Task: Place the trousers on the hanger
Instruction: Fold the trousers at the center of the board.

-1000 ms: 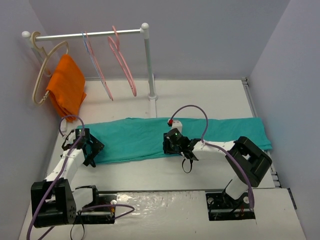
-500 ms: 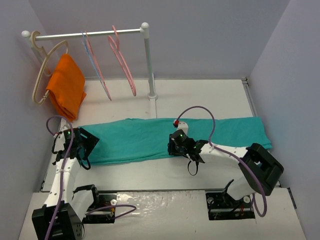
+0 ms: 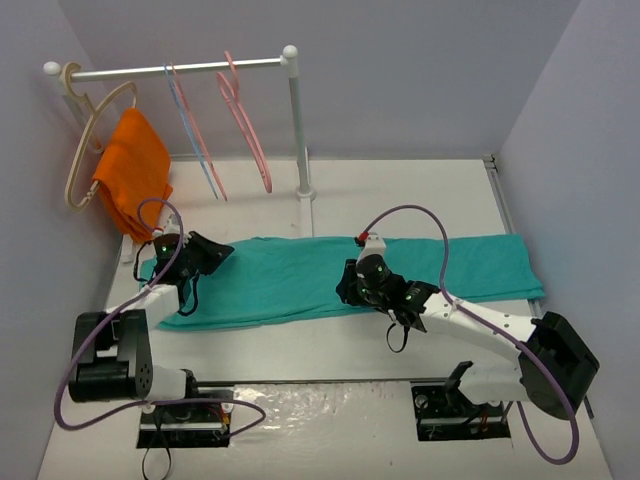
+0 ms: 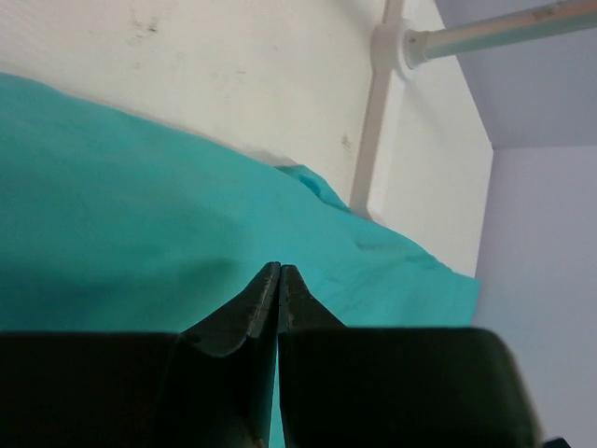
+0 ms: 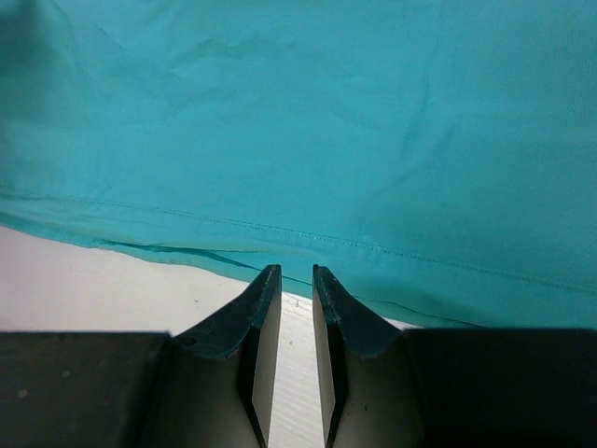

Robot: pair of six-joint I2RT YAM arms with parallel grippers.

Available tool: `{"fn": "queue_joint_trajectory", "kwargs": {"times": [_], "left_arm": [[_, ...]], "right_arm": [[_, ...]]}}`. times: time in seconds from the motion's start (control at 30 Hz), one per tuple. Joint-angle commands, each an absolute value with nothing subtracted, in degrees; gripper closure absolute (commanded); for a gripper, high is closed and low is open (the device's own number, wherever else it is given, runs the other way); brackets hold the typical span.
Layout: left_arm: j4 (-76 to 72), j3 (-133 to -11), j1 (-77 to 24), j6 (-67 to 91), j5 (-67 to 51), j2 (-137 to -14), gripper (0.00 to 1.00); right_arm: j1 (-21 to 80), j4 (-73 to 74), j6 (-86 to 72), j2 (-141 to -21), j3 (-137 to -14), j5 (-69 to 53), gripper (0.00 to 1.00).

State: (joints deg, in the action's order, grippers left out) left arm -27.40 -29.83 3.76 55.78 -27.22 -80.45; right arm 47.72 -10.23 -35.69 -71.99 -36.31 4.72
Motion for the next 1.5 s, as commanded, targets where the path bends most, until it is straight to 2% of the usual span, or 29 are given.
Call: {"fn": "queue_joint_trajectory", "kwargs": {"times": [0.0,0.23,0.5,0.67,0.8,0.9,1.1,1.27,1.47], "left_arm": [[-43.5,-30.3,5.6,55.2,-27.1,-88.3,1.0],[-51.7,-31.7,6.2,55.5,-26.1,-100.0,1.0],[-54.2,-32.4,7.6,55.1,-24.6,-103.5,0.99],[-54.3,-29.9,4.8,57.1,-24.9,-93.1,0.91],[-43.8,-31.4,-2.4,53.4,-21.6,-83.4,0.91],[-42.2,-32.3,-6.8,52.3,-19.7,-81.0,0.91],[-47.4,-35.0,-10.0,53.9,-20.4,-88.1,0.91],[-54.9,-36.7,-11.3,56.0,-20.8,-98.0,0.91],[-55.9,-40.7,-11.1,54.4,-20.5,-106.4,0.91]], "right_arm": [[47.9,-12.9,-35.3,-71.9,-34.9,6.7,0.84],[47.9,-13.8,-36.2,-75.3,-33.2,6.7,0.85],[48.1,-14.0,-35.5,-77.6,-33.0,5.8,0.86],[48.6,-15.7,-32.9,-77.9,-35.6,3.3,0.87],[49.0,-18.5,-32.1,-80.2,-38.8,1.6,0.87],[49.1,-20.5,-31.4,-83.1,-41.0,1.3,0.88],[49.9,-29.1,-30.5,-93.1,-43.7,-1.9,0.88],[51.3,-33.8,-29.6,-99.6,-44.0,-2.1,0.93],[52.7,-30.9,-31.7,-101.8,-41.1,0.6,0.96]]}}
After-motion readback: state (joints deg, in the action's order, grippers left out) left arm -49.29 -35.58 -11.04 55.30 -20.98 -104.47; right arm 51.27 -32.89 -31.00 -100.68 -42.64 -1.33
